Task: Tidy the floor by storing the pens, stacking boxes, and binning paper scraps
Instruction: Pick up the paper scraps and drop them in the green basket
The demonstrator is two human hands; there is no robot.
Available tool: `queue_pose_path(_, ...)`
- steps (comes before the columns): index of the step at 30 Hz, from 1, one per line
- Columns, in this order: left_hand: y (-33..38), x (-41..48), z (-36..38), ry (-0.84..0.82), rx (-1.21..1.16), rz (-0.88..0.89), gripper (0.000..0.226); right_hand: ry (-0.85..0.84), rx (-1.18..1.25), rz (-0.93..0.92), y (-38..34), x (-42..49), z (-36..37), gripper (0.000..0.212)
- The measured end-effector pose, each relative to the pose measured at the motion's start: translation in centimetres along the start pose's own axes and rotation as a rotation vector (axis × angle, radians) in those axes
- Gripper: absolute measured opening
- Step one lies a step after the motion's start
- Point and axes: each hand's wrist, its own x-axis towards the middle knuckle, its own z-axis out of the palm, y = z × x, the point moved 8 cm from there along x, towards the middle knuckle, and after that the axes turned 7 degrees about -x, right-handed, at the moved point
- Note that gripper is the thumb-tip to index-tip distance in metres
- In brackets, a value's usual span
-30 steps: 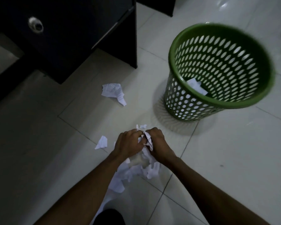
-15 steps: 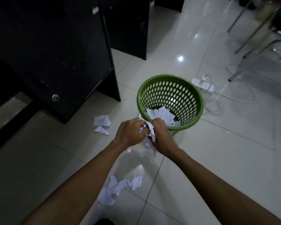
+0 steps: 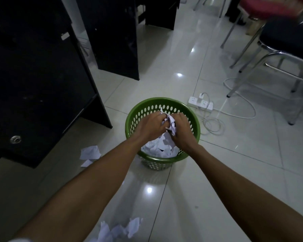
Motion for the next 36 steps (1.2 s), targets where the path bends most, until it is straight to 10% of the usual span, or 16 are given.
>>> queue_pose_path(7, -1.4, 0.7, 4.3, -0.187, 0.014, -0.044, 0.032, -0.068, -0.148, 0.034, 3.4, -0.2, 2.3, 0.033)
queue_pose_path(14, -6.5, -3.2, 7.6, -0.699, 0.252, -0.349, 0.061, -0.441, -0.139, 0.253, 7.6, -2.6, 6.1, 0.129)
queue_pose_path(24, -4.9, -2.9, 5.0, -0.538, -0.019, -0.201, 0.024, -0.299, 0.003, 0.221, 7.2, -3.8, 4.5, 0.106)
queue_pose_path(36, -4.3, -3.5, 3.3, -0.376, 0.078, -0.245, 0.040, -0.262, 0.024, 0.183, 5.7, -6.2, 3.2, 0.089)
